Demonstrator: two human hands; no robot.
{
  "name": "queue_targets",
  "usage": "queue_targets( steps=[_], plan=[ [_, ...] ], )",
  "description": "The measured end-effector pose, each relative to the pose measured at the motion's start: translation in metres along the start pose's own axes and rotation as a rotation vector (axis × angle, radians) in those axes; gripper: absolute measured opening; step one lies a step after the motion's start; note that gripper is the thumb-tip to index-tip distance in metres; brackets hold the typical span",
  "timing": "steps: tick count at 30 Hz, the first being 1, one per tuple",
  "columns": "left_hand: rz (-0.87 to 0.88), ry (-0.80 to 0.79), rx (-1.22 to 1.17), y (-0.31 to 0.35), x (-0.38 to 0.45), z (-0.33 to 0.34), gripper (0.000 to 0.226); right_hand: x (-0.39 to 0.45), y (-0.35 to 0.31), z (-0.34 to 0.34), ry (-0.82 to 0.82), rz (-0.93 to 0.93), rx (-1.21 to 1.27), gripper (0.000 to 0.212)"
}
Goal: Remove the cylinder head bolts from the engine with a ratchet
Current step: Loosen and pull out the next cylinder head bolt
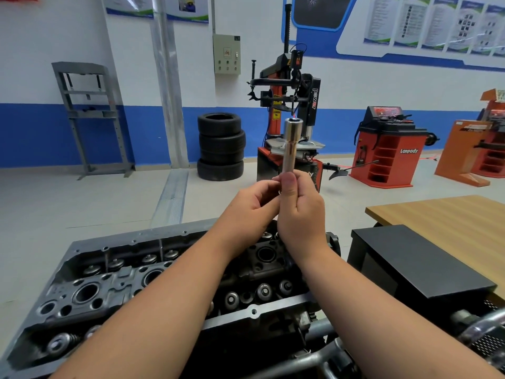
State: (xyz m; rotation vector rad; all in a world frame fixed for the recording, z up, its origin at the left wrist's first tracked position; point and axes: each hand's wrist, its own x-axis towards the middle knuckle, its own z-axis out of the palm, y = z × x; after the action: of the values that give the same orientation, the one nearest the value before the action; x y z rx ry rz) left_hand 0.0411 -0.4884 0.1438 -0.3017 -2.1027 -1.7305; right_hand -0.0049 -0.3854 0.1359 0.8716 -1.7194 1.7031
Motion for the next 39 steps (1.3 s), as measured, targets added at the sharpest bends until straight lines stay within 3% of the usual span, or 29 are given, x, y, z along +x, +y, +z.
queue_targets(
  steps=[4, 8, 12, 18, 21, 26, 28, 31, 35, 39],
  plan=[
    [-0.007, -0.042, 0.04, 0.003, -0.0033, 0.001, 0.025, 0.0, -0.0017, 0.0005, 0.012, 0.052, 0.066, 0.023],
    [0.027, 0.011, 0.151, 0.0036, -0.0007, 0.0004, 0.015, 0.0, -0.0032, 0.0004, -0.006, 0.044, 0.063, 0.024],
    [0.042, 0.127, 0.159, -0.0013, 0.0022, -0.0001, 0.004, -0.0002, 0.0001, -0.0006, -0.001, 0.016, 0.049, 0.009],
    [0.036, -0.021, 0.068, 0.002, -0.0031, 0.0011, 0.022, -0.0006, -0.0018, 0.0024, -0.003, 0.003, 0.023, 0.028],
    [0.028, 0.001, 0.122, 0.0031, -0.0014, 0.0014, 0.018, -0.0008, -0.0016, 0.0013, -0.01, 0.012, 0.045, 0.033],
    [0.041, 0.109, 0.163, 0.0012, 0.0037, 0.003, 0.003, -0.0004, -0.0016, -0.0006, -0.005, 0.005, 0.047, 0.008],
    [0.034, 0.139, 0.164, -0.0004, 0.0045, 0.0036, 0.008, -0.0007, -0.0008, -0.0007, -0.011, -0.017, 0.044, 0.009],
    [0.019, 0.1, 0.091, -0.0009, 0.0039, 0.0006, 0.007, -0.0009, 0.0001, 0.0001, -0.016, -0.011, 0.02, 0.016],
    [0.008, -0.025, 0.047, 0.0014, -0.0028, 0.0006, 0.031, 0.0005, -0.0011, -0.0003, 0.026, 0.026, 0.049, 0.023],
    [0.035, -0.008, 0.074, 0.0043, -0.0031, 0.0005, 0.019, 0.0007, -0.0035, 0.0004, -0.013, 0.022, 0.067, 0.029]
  ],
)
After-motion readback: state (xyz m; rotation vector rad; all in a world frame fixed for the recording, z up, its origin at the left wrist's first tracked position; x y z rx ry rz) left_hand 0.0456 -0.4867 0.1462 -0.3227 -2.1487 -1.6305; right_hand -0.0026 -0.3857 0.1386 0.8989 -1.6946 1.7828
